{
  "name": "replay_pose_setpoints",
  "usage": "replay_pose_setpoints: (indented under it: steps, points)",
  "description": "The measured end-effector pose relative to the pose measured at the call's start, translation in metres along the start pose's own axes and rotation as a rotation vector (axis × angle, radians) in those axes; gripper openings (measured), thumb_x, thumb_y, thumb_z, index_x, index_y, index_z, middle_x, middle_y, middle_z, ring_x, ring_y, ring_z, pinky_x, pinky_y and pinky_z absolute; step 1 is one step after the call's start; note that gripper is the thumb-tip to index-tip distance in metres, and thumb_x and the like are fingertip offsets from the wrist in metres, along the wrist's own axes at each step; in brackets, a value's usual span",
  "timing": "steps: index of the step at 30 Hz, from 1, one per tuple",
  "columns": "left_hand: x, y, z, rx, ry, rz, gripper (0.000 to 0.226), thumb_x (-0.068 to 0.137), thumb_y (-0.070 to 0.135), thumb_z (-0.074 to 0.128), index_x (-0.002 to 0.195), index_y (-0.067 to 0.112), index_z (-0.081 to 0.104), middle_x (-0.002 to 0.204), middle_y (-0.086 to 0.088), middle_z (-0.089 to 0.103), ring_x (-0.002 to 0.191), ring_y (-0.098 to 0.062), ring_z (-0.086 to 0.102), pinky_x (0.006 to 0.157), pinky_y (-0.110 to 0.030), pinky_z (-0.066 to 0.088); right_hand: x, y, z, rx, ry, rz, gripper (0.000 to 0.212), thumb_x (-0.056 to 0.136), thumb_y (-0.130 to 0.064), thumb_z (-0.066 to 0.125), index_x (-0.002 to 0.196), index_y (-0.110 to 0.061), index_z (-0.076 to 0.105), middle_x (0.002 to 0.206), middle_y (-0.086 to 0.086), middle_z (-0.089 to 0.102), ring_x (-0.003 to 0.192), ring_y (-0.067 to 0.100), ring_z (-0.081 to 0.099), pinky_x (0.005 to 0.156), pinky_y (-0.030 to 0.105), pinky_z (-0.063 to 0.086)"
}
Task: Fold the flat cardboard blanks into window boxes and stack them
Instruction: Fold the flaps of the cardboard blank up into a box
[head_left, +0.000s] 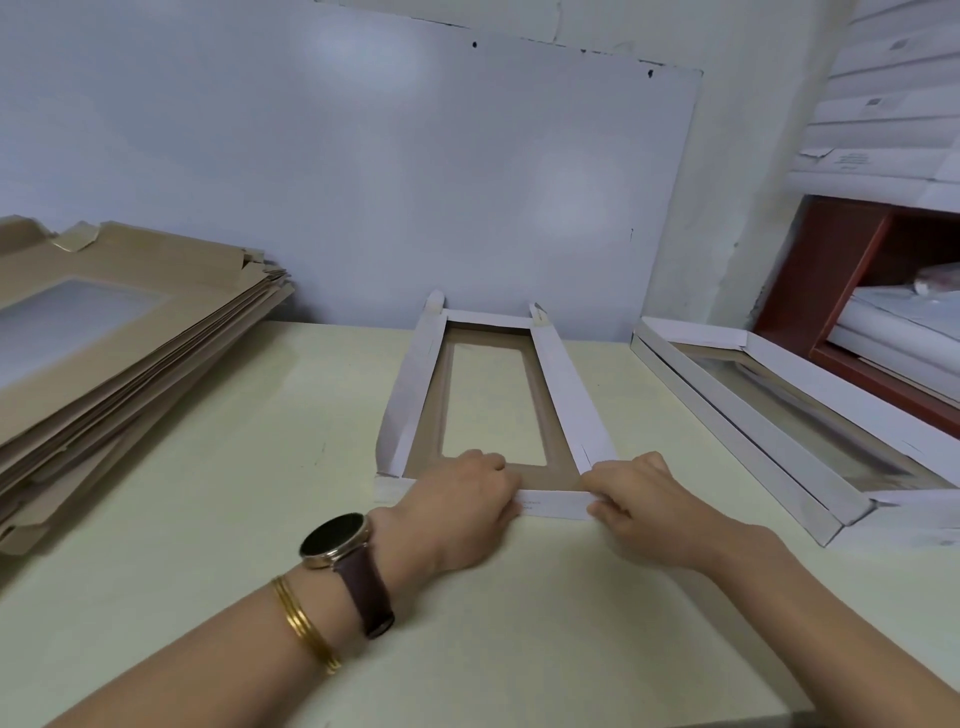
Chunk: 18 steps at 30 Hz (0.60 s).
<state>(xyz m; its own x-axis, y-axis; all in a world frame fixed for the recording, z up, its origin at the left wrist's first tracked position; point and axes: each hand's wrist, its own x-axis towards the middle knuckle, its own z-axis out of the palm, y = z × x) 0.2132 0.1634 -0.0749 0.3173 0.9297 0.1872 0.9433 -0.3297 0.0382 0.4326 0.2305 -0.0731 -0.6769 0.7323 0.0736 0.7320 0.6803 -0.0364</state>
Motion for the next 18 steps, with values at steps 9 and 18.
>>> replay_pose_setpoints:
  steps: [9, 18]
  points:
    - [0.016, 0.012, 0.012, -0.099, 0.074, -0.018, 0.018, 0.098, 0.023, 0.04, 0.098, 0.011, 0.055, 0.098, -0.004, 0.053, 0.097, -0.026, 0.052, 0.067, -0.034, 0.035, 0.019, 0.005, -0.034, 0.168, -0.111, 0.015, 0.036, 0.083, 0.003, 0.042, 0.099, -0.013, 0.07, 0.097, -0.002, 0.063, 0.093, 0.013, 0.053, 0.086, 0.028, 0.043]
    - [0.015, 0.015, 0.014, -0.096, 0.101, -0.039, 0.024, 0.099, 0.025, 0.04, 0.11, 0.014, 0.059, 0.101, -0.004, 0.054, 0.098, -0.025, 0.052, 0.068, -0.033, 0.034, 0.04, 0.002, -0.041, -0.221, -0.391, -0.134, 0.028, 0.081, 0.007, 0.042, 0.083, -0.021, 0.048, 0.078, -0.013, 0.035, 0.085, 0.018, 0.039, 0.076, 0.038, 0.04]
